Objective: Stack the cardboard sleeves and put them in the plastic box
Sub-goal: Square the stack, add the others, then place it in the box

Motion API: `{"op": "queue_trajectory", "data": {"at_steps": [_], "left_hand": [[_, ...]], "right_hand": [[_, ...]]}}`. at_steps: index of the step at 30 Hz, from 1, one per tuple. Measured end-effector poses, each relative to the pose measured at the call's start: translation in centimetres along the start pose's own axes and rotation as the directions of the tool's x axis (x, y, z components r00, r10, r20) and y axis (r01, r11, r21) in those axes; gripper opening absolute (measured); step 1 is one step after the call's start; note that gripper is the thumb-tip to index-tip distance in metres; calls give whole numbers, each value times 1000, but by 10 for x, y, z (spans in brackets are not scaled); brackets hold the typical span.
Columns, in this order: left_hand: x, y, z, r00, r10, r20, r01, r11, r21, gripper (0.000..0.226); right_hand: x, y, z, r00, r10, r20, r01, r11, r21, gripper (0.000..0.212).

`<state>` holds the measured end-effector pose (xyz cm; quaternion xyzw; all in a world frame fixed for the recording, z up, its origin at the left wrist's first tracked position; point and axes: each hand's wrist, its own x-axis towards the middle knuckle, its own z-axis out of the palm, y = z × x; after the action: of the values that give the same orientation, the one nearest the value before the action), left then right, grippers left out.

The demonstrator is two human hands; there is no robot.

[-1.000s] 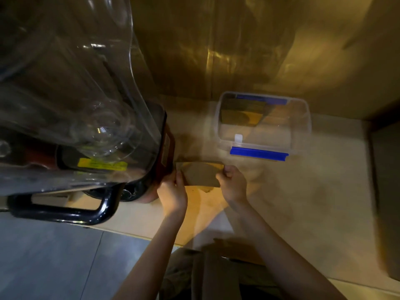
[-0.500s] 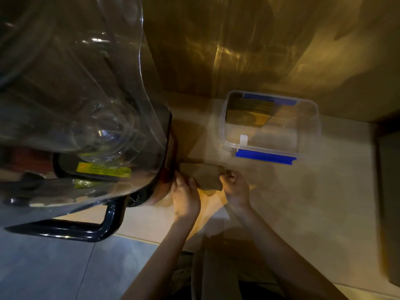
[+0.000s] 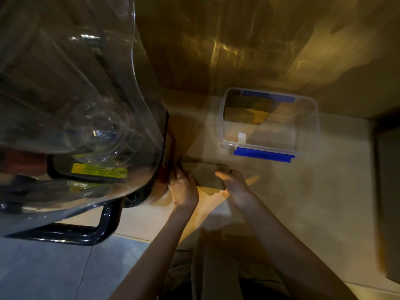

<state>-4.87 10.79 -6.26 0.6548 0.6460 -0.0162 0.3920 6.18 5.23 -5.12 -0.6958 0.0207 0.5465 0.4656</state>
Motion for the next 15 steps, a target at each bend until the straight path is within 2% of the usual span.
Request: {"op": "queue_trajectory", "data": {"at_steps": [3,6,10,14,15], "left_hand": [[-1,5,2,998,-3,62,0,999,50,50],[-1,6,1,995,-50,83,49,999,22,49],[-1,4,-5,992,-81,102,85,996,-36,53],[-3,2,-9,991,-58,119,70,993,-96,55],[-2,2,-9,991,-58,122,71,992,-107,55]], "right_hand": [[3,-1,0,999,36,-14,-36,999,-22,34],[5,0,-3,999,39,13,-39,998,-55,32],[9,6,-6,997,68,46,-65,996,-64,4],[5,6,-6,998,62,33,-59,995,-84,6],[2,5,-6,998,51,39,-48,995,-82,17]]}}
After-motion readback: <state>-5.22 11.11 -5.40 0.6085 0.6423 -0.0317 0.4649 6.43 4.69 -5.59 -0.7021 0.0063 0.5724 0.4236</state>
